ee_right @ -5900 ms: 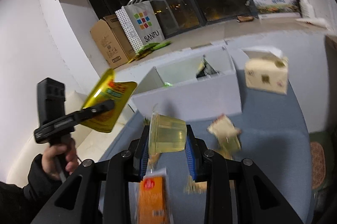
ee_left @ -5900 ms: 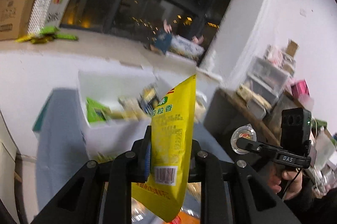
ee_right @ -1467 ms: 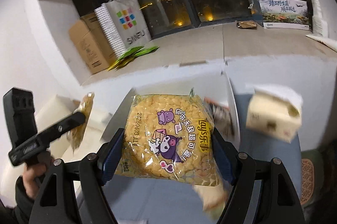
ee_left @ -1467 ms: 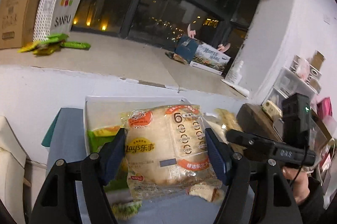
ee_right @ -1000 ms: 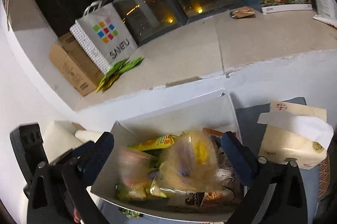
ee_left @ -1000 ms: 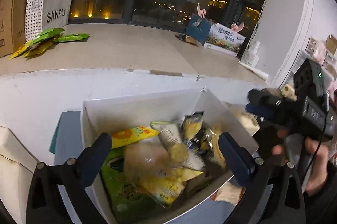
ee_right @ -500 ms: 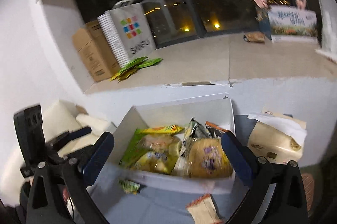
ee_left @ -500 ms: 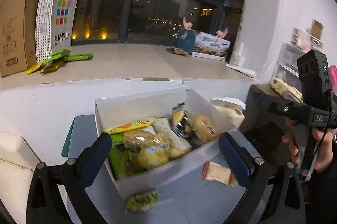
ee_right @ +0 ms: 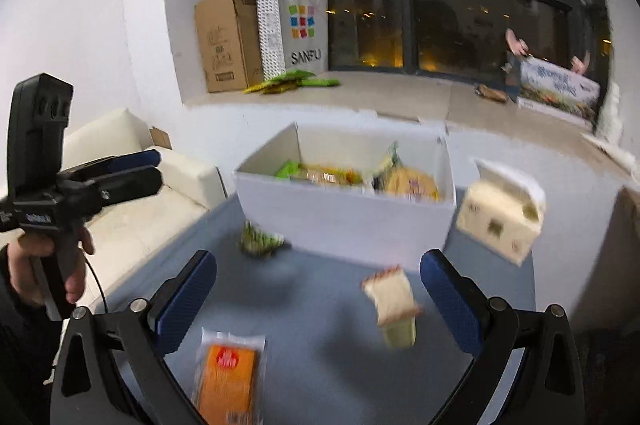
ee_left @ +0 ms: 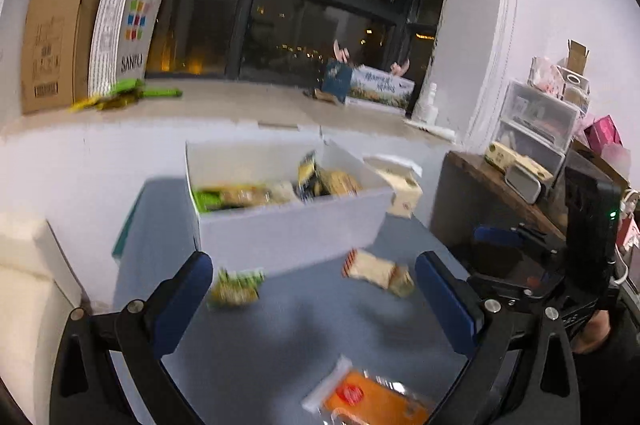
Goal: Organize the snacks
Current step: 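Lower the puff bag and bread bun into the white box and release, then grasp the cup snack with right gripper while left grasps the green pea pack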
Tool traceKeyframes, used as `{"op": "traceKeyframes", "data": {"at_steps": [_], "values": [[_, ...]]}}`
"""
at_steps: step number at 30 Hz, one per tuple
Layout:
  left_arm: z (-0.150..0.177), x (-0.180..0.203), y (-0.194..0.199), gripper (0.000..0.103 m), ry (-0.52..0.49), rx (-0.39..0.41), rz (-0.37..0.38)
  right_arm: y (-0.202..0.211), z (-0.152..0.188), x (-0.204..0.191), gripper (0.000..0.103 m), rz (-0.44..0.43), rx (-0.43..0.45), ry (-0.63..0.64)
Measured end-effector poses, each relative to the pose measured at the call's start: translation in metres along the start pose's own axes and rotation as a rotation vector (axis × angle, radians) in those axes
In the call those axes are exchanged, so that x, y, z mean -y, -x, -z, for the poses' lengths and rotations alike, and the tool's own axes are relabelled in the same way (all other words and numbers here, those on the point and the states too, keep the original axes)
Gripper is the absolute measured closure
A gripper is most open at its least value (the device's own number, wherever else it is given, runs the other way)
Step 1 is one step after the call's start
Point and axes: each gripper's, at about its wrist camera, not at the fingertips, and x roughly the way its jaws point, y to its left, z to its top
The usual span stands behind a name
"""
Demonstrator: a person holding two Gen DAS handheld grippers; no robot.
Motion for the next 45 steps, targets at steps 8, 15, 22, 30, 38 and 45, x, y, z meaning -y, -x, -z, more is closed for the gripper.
{"op": "traceKeyframes", "data": {"at_steps": [8,15,22,30,38,45], "values": [[0.027,0.002,-0.004,0.0,-0.018,-0.028,-0.048,-0.022,0.049,0.02,0.0,0.025,-0.103,-0.148],[0.033,-0.003,-0.008,0.0,-0.017,-0.045,-0.072,-0.072,0.055,0.056,0.0,0.135,-0.185,-0.249],[0.042,-0.006,-0.011,0.0,-0.033,-0.068,-0.091,-0.118,0.07,0.078,0.024,0.146,-0.286,-0.298],[0.037,-0.017,-0.03,0.0,-0.019,-0.091,-0.103,-0.102,0.078,0.083,0.055,0.121,-0.257,-0.336],[0.038,-0.036,-0.119,0.0,-0.012,-0.22,-0.155,-0.05,0.074,0.075,0.055,0.039,-0.155,-0.364],[0.046,-0.075,-0.179,0.021,0.095,-0.309,-0.251,-0.021,0.071,0.053,0.055,-0.007,-0.107,-0.383]]}}
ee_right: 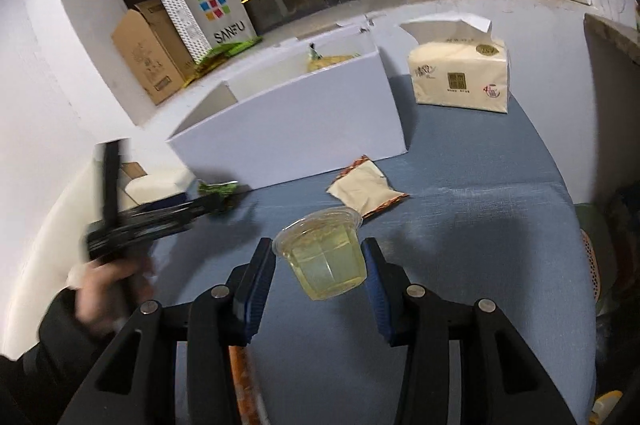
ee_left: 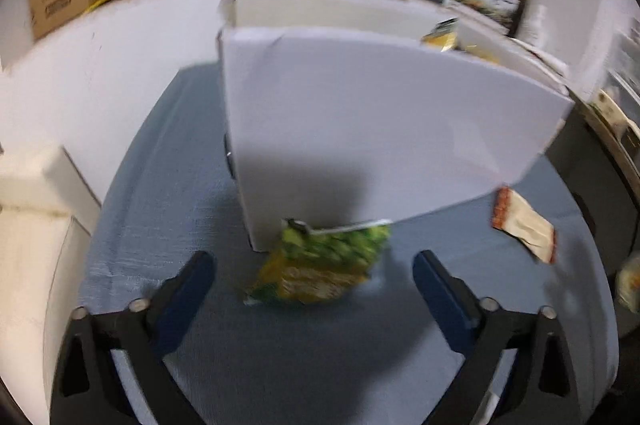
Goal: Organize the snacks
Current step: 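Grasp the cup snack with right gripper while left grasps the green pea pack, then drop the cup snack and green pea pack into the white box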
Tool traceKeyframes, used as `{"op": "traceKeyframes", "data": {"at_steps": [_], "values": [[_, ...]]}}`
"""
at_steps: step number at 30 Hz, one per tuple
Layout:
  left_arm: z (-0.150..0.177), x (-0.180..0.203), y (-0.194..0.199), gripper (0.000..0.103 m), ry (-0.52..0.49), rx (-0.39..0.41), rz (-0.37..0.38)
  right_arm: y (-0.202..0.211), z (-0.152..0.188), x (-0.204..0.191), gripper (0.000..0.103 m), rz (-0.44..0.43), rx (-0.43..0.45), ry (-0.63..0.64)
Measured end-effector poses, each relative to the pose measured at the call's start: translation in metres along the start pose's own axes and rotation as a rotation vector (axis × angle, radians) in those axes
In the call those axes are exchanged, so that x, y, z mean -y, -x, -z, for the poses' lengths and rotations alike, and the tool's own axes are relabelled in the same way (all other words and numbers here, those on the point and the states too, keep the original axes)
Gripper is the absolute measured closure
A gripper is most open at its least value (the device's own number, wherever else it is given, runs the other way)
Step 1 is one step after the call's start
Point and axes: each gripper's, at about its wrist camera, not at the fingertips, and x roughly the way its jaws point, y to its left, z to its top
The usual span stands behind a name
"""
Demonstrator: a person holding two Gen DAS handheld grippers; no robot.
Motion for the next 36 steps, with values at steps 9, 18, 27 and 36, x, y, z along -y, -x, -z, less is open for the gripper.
{"op": "traceKeyframes", "data": {"at_steps": [9,18,27,36], "values": [[0.011,-0.011,0.037,0.052,0.018,0.073,0.101,0.008,0.004,-0.014,0.055,-0.01,0.012,0.041],[-0.015,-0.009,0.139,0.052,0.02,0.287,0.276,0.012,-0.009,-0.034,0.055,-0.039,0.05,0.087],[-0.128,0.003,0.12,0.052,-0.005,0.326,0.256,-0.016,-0.106,-0.063,0.055,-0.052,0.099,0.152],[-0.175,0.003,0.054,0.051,-0.002,0.202,0.218,-0.094,-0.215,-0.042,0.055,0.023,0.058,0.063]]}}
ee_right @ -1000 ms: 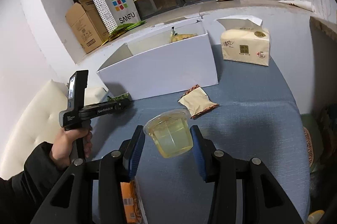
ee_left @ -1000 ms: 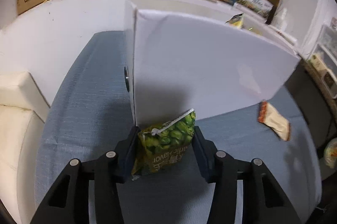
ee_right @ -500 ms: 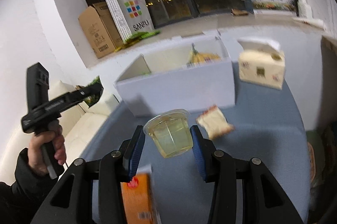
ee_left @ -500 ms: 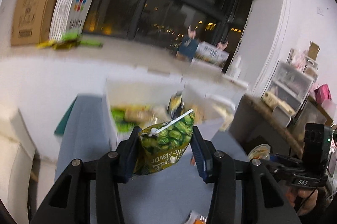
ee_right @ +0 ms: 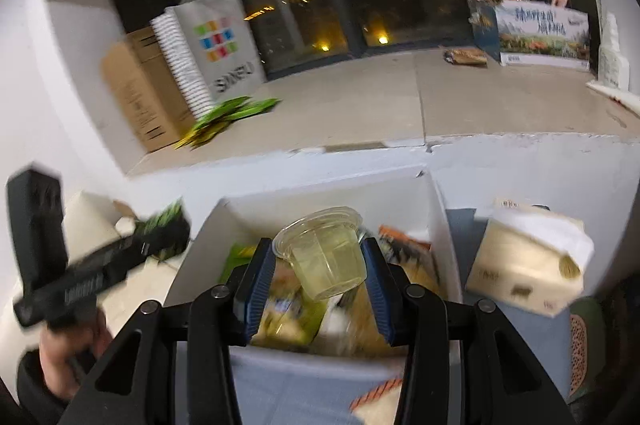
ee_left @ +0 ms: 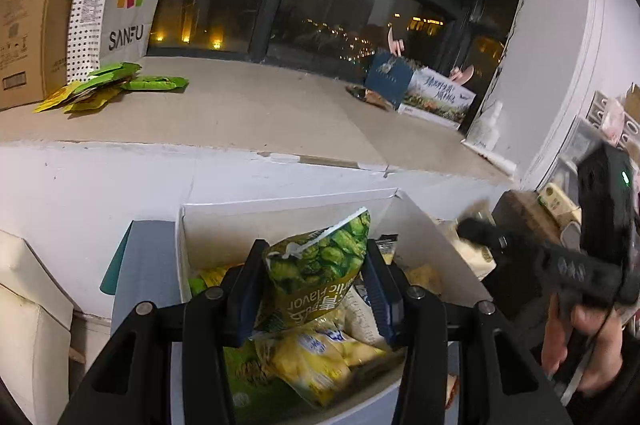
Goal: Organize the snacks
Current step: 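Drop the cup snack and green pea pack into the white box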
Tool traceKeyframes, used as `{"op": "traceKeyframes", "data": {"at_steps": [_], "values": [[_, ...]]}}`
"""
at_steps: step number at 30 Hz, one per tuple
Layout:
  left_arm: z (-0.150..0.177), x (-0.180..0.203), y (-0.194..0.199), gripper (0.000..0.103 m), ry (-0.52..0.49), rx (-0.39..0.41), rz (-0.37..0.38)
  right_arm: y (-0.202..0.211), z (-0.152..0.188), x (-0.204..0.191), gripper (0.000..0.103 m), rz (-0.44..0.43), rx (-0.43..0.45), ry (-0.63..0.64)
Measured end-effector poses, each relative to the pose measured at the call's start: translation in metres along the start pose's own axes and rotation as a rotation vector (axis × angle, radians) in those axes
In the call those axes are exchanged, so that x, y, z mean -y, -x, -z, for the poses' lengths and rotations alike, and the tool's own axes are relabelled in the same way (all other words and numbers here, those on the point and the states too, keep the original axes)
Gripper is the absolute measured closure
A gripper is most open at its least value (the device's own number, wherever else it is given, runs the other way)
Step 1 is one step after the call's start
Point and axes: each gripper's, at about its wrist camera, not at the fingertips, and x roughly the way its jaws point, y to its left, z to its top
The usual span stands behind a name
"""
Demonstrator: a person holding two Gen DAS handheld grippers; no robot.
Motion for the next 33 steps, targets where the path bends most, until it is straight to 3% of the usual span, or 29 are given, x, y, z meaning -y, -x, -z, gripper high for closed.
{"op": "traceKeyframes", "data": {"at_steps": [2,4,5,6,9,15,24,29,33], "values": [[-0.002,0.0,-0.011,0.046,-0.013,-0.041,-0.008,-0.016,-0.015,0.012,0.055,0.013,-0.023,-0.026],[-0.002,0.0,-0.012,0.0,-0.011,-0.041,-0.08,-0.031,-0.024,0.022,0.047,0.018,-0.063,-0.055],[0.001,0.0,-0.007,0.0,-0.011,-0.029,-0.081,-0.037,-0.027,0.028,0.018,0.03,-0.085,-0.076],[0.003,-0.001,-0.005,0.0,-0.015,-0.024,-0.073,-0.039,-0.028,0.031,0.0,0.041,-0.091,-0.089],[0.012,0.001,0.0,0.0,-0.048,-0.051,-0.1,-0.03,-0.025,0.034,0.0,0.069,-0.036,-0.089],[0.023,0.02,0.028,0.0,-0.128,-0.018,-0.093,-0.011,-0.01,0.026,0.0,0.074,-0.043,-0.03],[0.045,0.046,0.116,0.0,-0.132,0.111,-0.027,0.063,0.023,-0.023,0.0,0.076,0.03,0.238],[0.089,0.053,0.165,0.0,-0.107,0.141,-0.001,0.108,0.066,-0.041,0.0,0.074,0.074,0.348],[0.138,0.05,0.19,0.0,-0.043,0.157,0.022,0.135,0.109,-0.037,0.0,0.038,0.098,0.3]]}}
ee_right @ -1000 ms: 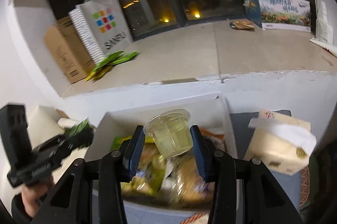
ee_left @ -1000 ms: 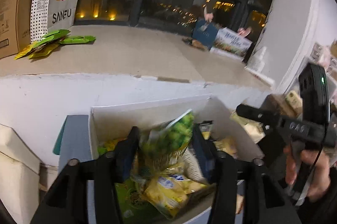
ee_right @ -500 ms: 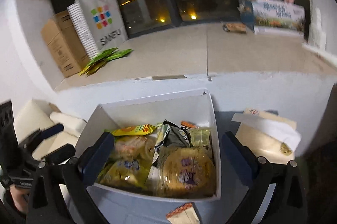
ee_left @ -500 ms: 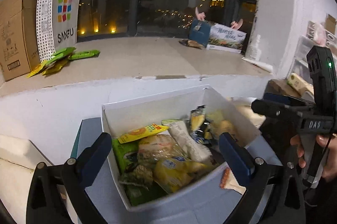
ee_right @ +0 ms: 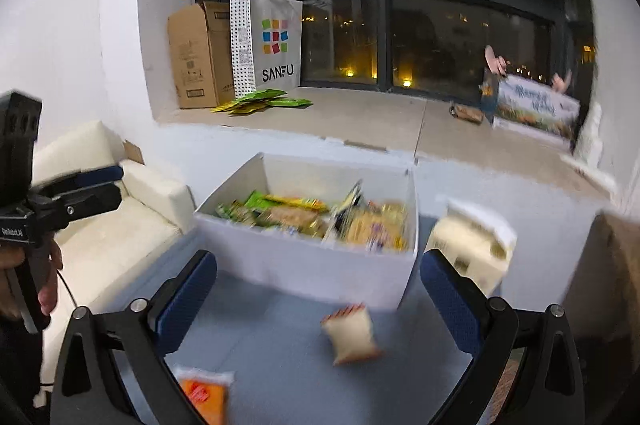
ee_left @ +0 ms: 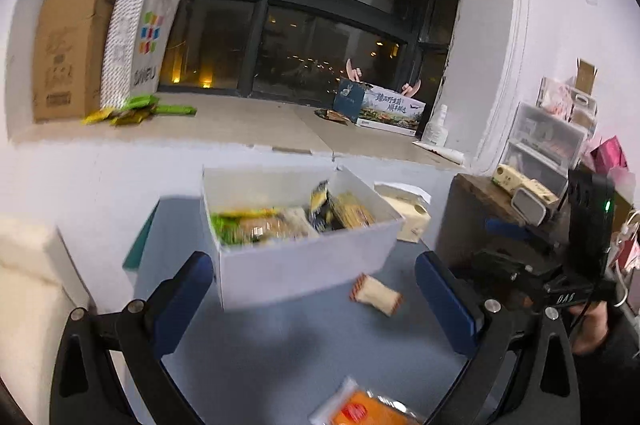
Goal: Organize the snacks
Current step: 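Drop the cup snack and green pea pack into the white box, then grasp the cream cookie pack with the right gripper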
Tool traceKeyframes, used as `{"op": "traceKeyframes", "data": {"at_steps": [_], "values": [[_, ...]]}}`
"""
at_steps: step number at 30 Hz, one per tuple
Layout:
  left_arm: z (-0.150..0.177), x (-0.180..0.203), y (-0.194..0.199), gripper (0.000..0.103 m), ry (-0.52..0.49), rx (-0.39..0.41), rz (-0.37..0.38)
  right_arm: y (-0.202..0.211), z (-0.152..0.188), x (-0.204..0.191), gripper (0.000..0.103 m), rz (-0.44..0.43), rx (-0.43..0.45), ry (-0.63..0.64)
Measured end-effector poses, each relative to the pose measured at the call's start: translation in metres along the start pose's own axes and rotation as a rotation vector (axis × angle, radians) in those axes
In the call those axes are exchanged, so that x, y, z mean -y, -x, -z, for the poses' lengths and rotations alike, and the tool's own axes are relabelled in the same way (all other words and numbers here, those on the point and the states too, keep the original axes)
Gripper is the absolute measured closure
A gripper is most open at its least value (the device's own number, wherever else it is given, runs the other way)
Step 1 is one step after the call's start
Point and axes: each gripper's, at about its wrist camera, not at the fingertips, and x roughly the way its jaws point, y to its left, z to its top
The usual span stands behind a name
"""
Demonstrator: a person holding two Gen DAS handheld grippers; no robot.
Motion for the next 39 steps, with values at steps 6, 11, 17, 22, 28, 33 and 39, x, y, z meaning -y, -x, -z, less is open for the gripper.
{"op": "traceKeyframes", "data": {"at_steps": [6,11,17,22,28,33,39], "values": [[0.045,0.006,0.025,0.0,0.04,0.012,-0.004,0.014,0.066,-0.002,0.0,0.002,-0.034,-0.089],[0.056,0.015,0.04,0.0,0.033,0.019,0.007,0.004,0.106,0.012,0.0,-0.058,-0.107,-0.234],[0.056,0.022,0.045,0.0,0.029,0.026,0.018,-0.025,0.09,0.012,0.0,-0.02,-0.174,-0.14],[0.062,0.029,0.042,0.0,0.013,0.013,-0.001,-0.078,0.077,0.012,0.0,0.0,-0.271,-0.021],[0.079,0.039,0.034,0.0,0.0,-0.051,-0.02,-0.152,0.083,0.03,0.0,0.012,-0.416,0.023],[0.09,0.04,0.024,0.0,0.013,-0.108,-0.03,-0.175,0.085,0.048,0.006,-0.007,-0.466,-0.062],[0.091,0.041,0.019,0.0,0.017,-0.131,-0.043,-0.177,0.092,0.053,0.054,0.01,-0.497,-0.035]]}}
